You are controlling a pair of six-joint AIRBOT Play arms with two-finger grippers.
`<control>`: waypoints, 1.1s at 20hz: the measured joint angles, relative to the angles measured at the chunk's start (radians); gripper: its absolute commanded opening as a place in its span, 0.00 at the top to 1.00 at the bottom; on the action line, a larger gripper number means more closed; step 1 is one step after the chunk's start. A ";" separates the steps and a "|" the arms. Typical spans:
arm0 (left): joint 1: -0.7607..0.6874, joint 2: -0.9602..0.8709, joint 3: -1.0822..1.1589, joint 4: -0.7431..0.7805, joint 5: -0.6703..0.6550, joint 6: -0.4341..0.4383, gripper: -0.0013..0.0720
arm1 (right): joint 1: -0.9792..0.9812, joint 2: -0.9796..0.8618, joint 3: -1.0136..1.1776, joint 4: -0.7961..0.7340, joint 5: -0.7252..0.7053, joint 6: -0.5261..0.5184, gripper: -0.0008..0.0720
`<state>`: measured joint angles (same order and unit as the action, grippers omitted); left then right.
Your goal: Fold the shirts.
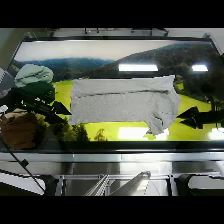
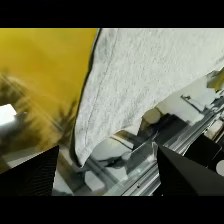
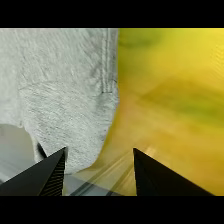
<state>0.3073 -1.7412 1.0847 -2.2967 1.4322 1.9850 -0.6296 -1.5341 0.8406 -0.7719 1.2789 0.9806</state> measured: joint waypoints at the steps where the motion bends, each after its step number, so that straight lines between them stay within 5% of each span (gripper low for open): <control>1: -0.002 0.008 -0.029 -0.026 -0.032 0.019 0.08 | 0.009 0.005 -0.020 0.002 -0.006 0.000 0.32; 3: -0.018 0.014 -0.066 -0.081 -0.076 0.058 0.26 | 0.027 0.012 -0.042 0.008 -0.014 0.000 0.32; 4: -0.030 0.016 -0.076 -0.087 -0.105 0.071 0.55 | 0.035 0.014 -0.050 0.009 -0.019 0.000 0.32; 5: -0.042 0.016 -0.082 -0.089 -0.147 0.083 0.99 | 0.040 0.015 -0.055 0.008 -0.022 0.000 0.32; 18: -0.082 0.019 -0.097 -0.119 -0.144 0.135 0.95 | 0.116 -0.034 -0.070 0.096 -0.116 0.014 0.33; 19: -0.082 0.019 -0.097 -0.121 -0.143 0.137 0.95 | 0.130 -0.045 -0.070 0.126 -0.117 0.014 0.45; 20: -0.082 0.019 -0.097 -0.122 -0.143 0.137 0.95 | 0.141 -0.053 -0.071 0.131 -0.126 0.010 0.70; 22: -0.082 0.019 -0.098 -0.125 -0.142 0.137 0.95 | 0.154 -0.061 -0.072 0.138 -0.141 -0.006 0.97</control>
<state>0.2253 -1.7218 0.9871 -2.4218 1.2903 2.1220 -0.4759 -1.5955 0.7685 -0.6342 1.1381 0.9745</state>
